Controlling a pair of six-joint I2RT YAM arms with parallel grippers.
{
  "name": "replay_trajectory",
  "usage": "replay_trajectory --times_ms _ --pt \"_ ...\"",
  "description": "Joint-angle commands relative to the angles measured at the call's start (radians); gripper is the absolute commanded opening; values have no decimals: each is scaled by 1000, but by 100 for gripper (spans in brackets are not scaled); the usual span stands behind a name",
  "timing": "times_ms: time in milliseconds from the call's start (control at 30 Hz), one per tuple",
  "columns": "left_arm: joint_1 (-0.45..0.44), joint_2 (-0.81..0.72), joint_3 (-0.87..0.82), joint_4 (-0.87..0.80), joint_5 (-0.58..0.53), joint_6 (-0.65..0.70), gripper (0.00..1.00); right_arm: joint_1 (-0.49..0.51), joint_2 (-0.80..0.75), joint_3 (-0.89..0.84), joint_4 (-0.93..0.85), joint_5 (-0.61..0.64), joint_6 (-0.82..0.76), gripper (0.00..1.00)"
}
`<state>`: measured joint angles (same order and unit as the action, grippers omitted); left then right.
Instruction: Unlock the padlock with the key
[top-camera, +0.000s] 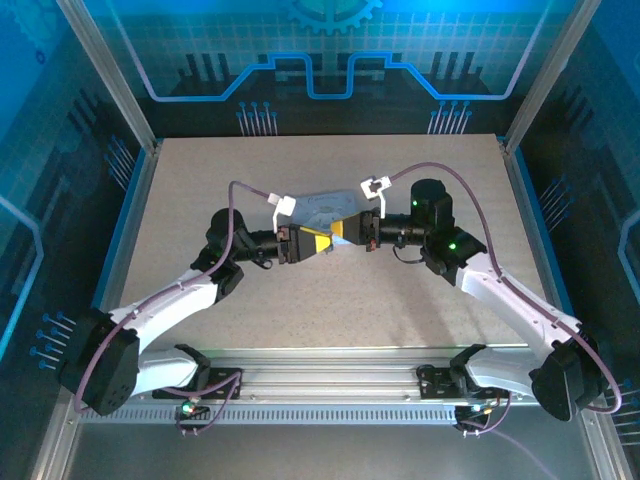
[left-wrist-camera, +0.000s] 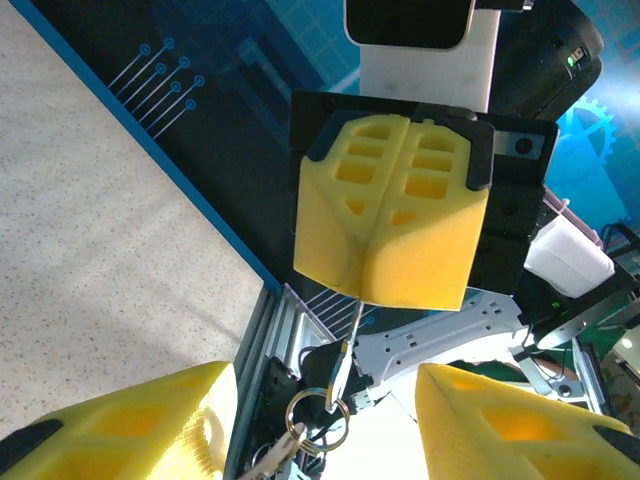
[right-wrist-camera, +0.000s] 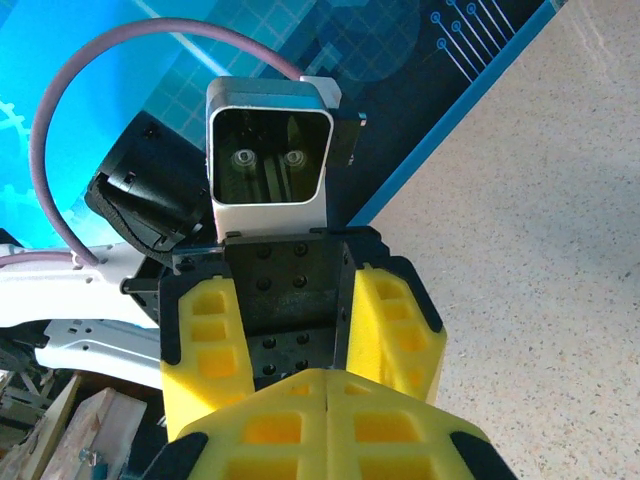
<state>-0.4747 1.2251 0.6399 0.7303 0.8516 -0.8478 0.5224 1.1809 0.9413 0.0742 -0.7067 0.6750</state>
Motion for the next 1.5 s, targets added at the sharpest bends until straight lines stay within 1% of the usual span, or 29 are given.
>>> replay_trajectory --times_ms 0,233,433,467,567,633,733,967,1100,1300,1467 --pt "-11 4 -12 35 23 -6 49 -3 -7 -12 27 0 11 0" --pt "-12 2 -15 34 23 -6 39 -4 -12 -16 24 5 11 0" --pt "-12 -3 -20 30 17 -5 24 -4 -15 -19 22 8 10 0" --pt "-11 -4 -20 30 17 -6 23 -4 -16 -21 22 10 12 0" --pt "-12 -7 -20 28 17 -8 20 -5 -18 -22 25 15 15 0" --pt "-13 -7 -20 25 16 -8 21 -5 -20 -24 25 20 15 0" --pt "-12 -7 -20 20 16 -7 25 -7 -23 -25 25 26 17 0" --pt "-13 -1 -20 11 14 0 24 -10 -26 -24 27 29 20 0" --pt "-12 -1 -20 12 14 1 19 -10 -26 -24 28 29 19 0" --pt "-11 1 -19 8 14 1 14 -12 -27 -27 33 33 22 0" --pt "-12 -2 -22 9 15 1 7 -12 -28 -32 39 33 27 0"
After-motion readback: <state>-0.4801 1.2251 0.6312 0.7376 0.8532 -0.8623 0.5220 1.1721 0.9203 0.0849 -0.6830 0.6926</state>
